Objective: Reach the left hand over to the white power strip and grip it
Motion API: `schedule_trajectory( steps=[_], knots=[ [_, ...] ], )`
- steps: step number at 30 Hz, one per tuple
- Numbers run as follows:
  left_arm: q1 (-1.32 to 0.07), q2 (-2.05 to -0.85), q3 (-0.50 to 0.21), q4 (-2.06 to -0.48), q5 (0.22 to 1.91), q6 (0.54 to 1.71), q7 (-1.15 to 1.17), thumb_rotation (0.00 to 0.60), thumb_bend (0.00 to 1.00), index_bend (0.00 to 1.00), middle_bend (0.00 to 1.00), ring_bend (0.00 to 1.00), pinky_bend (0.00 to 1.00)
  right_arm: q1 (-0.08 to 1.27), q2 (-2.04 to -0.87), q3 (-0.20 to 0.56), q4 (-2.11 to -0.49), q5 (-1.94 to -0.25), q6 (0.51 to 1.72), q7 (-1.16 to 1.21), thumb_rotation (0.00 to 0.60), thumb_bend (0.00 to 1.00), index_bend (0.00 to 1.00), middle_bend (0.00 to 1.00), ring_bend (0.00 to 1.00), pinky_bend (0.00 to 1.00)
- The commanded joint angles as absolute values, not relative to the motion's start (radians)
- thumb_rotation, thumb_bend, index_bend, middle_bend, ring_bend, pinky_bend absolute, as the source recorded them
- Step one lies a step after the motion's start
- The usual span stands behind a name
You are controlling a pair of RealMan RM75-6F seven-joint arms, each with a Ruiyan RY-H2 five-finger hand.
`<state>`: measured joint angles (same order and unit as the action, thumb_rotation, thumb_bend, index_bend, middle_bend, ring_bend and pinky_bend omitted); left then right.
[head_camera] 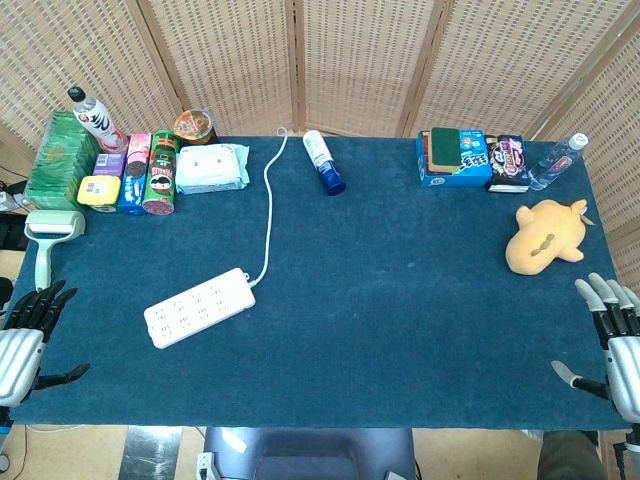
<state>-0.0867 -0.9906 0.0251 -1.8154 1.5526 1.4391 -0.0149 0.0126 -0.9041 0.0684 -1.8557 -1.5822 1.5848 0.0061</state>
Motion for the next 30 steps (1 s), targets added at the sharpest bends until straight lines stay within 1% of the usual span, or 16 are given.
schedule_trajectory(
  steps=[1,7,14,15,17,18,19,20,21,22,24,25,26,28,29,30],
  knots=[
    [-0.088,-0.992,0.025,-1.815,1.552,1.437,-0.012,0.600,0.09,0.00,0.00,0.00,0.00,0.014,-0.905,0.068,-1.856,-1.580,1.581,0.003,0.600,0.00,0.03,0.01,0.00,0.00],
    [-0.091,-0.988,0.027,-1.818,1.544,1.423,-0.011,0.600,0.09,0.00,0.00,0.00,0.00,0.013,-0.904,0.068,-1.860,-1.580,1.582,0.002,0.600,0.00,0.03,0.01,0.00,0.00],
    [-0.095,-0.994,0.021,-1.808,1.577,1.444,-0.033,0.600,0.10,0.00,0.00,0.00,0.00,0.012,-0.904,0.066,-1.860,-1.585,1.586,0.002,0.600,0.00,0.03,0.01,0.00,0.00],
    [-0.097,-1.000,0.017,-1.802,1.585,1.450,-0.043,0.600,0.11,0.00,0.05,0.01,0.01,0.012,-0.904,0.066,-1.861,-1.583,1.584,0.002,0.600,0.00,0.03,0.01,0.00,0.00],
    [-0.106,-1.013,0.011,-1.790,1.601,1.454,-0.065,0.600,0.13,0.00,0.26,0.17,0.11,0.012,-0.903,0.066,-1.861,-1.577,1.580,0.006,0.600,0.00,0.03,0.01,0.00,0.00],
    [-0.108,-1.018,0.007,-1.788,1.599,1.454,-0.069,0.600,0.15,0.00,0.47,0.38,0.27,0.013,-0.903,0.066,-1.861,-1.575,1.580,0.008,0.600,0.00,0.03,0.01,0.00,0.00],
    [-0.111,-1.028,-0.001,-1.787,1.593,1.458,-0.072,0.600,0.17,0.00,0.68,0.61,0.50,0.012,-0.902,0.067,-1.861,-1.573,1.580,0.011,0.600,0.00,0.03,0.01,0.00,0.00],
    [-0.114,-1.041,-0.013,-1.786,1.585,1.464,-0.071,0.600,0.19,0.00,0.80,0.76,0.65,0.012,-0.901,0.068,-1.860,-1.571,1.580,0.014,0.600,0.00,0.03,0.01,0.00,0.00],
    [-0.119,-1.058,-0.029,-1.784,1.572,1.470,-0.064,0.600,0.23,0.00,0.93,0.91,0.84,0.012,-0.900,0.070,-1.860,-1.568,1.582,0.019,0.600,0.00,0.03,0.01,0.00,0.00],
    [-0.125,-1.070,-0.041,-1.787,1.552,1.464,-0.055,0.600,0.27,0.00,0.99,0.98,0.95,0.011,-0.898,0.070,-1.859,-1.567,1.584,0.023,0.600,0.00,0.03,0.01,0.00,0.00],
    [-0.145,-1.077,-0.057,-1.812,1.512,1.427,-0.039,0.600,0.36,0.00,1.00,1.00,1.00,0.010,-0.897,0.072,-1.859,-1.566,1.587,0.031,0.600,0.00,0.03,0.01,0.00,0.00],
    [-0.159,-1.078,-0.064,-1.824,1.497,1.404,-0.030,0.600,0.43,0.00,1.00,1.00,1.00,0.009,-0.896,0.072,-1.859,-1.565,1.587,0.033,0.600,0.00,0.03,0.01,0.00,0.00],
    [-0.173,-1.082,-0.071,-1.832,1.484,1.383,-0.020,0.600,0.46,0.00,1.00,1.00,1.00,0.010,-0.895,0.072,-1.859,-1.564,1.586,0.036,0.600,0.00,0.03,0.01,0.00,0.00],
    [-0.201,-1.093,-0.078,-1.849,1.461,1.334,-0.004,0.600,0.55,0.01,1.00,1.00,1.00,0.011,-0.895,0.072,-1.858,-1.563,1.583,0.037,0.600,0.00,0.03,0.01,0.00,0.00],
    [-0.216,-1.104,-0.083,-1.857,1.441,1.309,0.006,0.600,0.58,0.03,1.00,1.00,1.00,0.011,-0.894,0.071,-1.858,-1.563,1.581,0.037,0.600,0.00,0.03,0.01,0.00,0.00],
    [-0.227,-1.119,-0.090,-1.860,1.421,1.294,0.020,0.600,0.60,0.08,1.00,1.00,1.00,0.011,-0.894,0.071,-1.858,-1.562,1.580,0.037,0.600,0.00,0.03,0.01,0.00,0.00]
  ],
)
